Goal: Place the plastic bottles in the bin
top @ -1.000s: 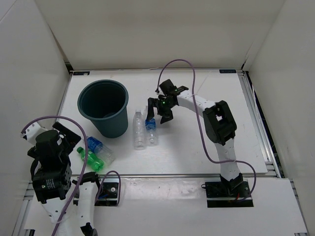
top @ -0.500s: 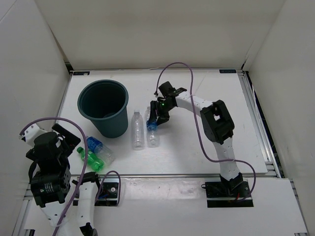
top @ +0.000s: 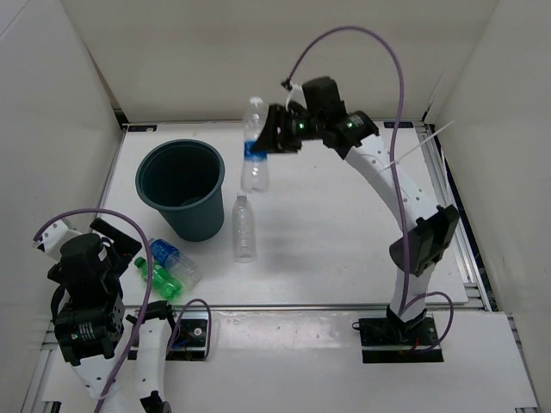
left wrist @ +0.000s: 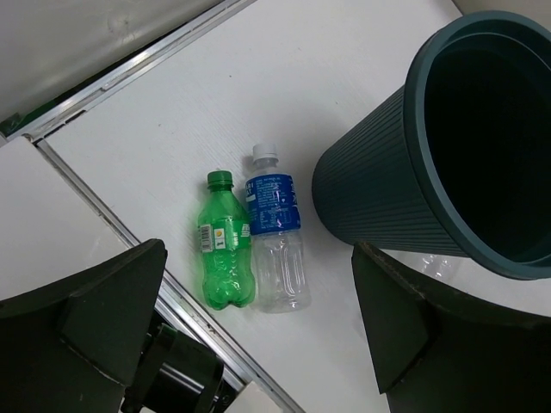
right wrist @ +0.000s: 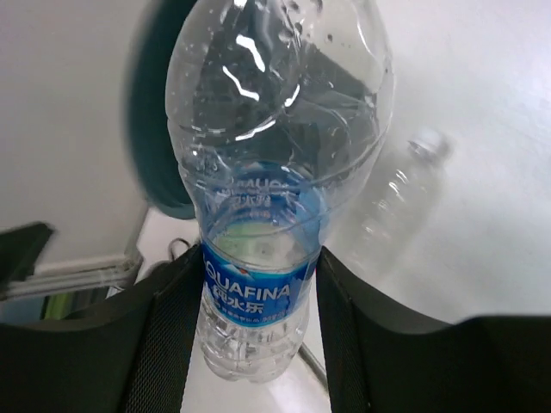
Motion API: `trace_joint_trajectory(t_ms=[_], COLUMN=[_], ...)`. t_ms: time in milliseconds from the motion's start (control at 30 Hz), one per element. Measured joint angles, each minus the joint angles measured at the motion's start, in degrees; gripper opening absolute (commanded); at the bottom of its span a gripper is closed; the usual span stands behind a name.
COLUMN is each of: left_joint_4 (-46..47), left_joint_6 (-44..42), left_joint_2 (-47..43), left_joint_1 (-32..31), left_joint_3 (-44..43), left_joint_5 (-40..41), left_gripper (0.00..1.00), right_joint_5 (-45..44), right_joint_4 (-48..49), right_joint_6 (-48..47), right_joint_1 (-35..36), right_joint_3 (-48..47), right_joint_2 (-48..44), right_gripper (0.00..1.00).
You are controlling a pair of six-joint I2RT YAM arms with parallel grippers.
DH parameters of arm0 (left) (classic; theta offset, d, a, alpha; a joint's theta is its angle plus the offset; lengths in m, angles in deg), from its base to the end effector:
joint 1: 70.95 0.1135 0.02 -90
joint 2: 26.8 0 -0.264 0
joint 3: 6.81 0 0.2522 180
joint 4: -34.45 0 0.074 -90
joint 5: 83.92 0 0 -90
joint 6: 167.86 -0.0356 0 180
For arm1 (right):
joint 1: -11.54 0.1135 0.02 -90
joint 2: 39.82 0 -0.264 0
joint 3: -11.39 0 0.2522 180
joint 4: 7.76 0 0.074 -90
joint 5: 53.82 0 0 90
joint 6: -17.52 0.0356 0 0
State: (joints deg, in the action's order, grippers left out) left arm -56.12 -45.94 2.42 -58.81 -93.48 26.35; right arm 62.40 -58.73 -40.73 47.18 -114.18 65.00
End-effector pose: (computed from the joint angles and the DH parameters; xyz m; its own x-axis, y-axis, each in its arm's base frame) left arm 0.0123 0.0153 0.3963 -0.1991 -0.5502 -0.8110 -0.6907 0.6659 -0.2822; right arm 0.3280 0.2545 0.4047 -0.7862 0.0172 -0.6178 -0.4931 0.5851 0.6438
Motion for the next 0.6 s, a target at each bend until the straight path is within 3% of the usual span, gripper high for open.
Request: trace_joint_trajectory(t_ms=[167, 267, 367, 433, 500, 600], left_joint_4=[-0.20, -0.81, -0.72, -0.74, -0.92, -0.83], left_joint_6=[-0.79, -1.97, -2.67, -3.06, -3.28, -3.52], left_joint_2=[0.11, 1.92, 4.35, 5.97, 7.52, 10.10], left_joint_1=[0.00, -0.52, -1.55, -2.19, -2.56, -3.37], left_joint_3=[-0.39, -3.17, -5.88, -6.97, -7.82, -9.68], left_joint_5=[-1.86, -3.30, -4.00, -4.68, -5.14, -5.60], left_gripper=[1.00, 1.00, 1.00, 1.00, 1.00, 1.00], right_joint_5=[-1.90, -5.03, -9.79, -13.86, -17.38, -22.05], right_joint_4=[4.20, 10.14, 13.31, 15.23, 15.39, 13.75], right_joint_6=[0.68, 0.55, -1.44, -3.93, -6.49, -9.79], right_joint_1=[4.74, 8.22, 11.98, 14.67, 17.29, 20.48], right_joint_3=[-29.46, -30.64, -29.31, -31.10, -31.15, -29.09], right_joint_2=[11.02, 13.44, 16.68, 21.27, 24.79, 26.23], right_gripper=[0.14, 0.15, 0.24, 0.70, 0.99, 0.99])
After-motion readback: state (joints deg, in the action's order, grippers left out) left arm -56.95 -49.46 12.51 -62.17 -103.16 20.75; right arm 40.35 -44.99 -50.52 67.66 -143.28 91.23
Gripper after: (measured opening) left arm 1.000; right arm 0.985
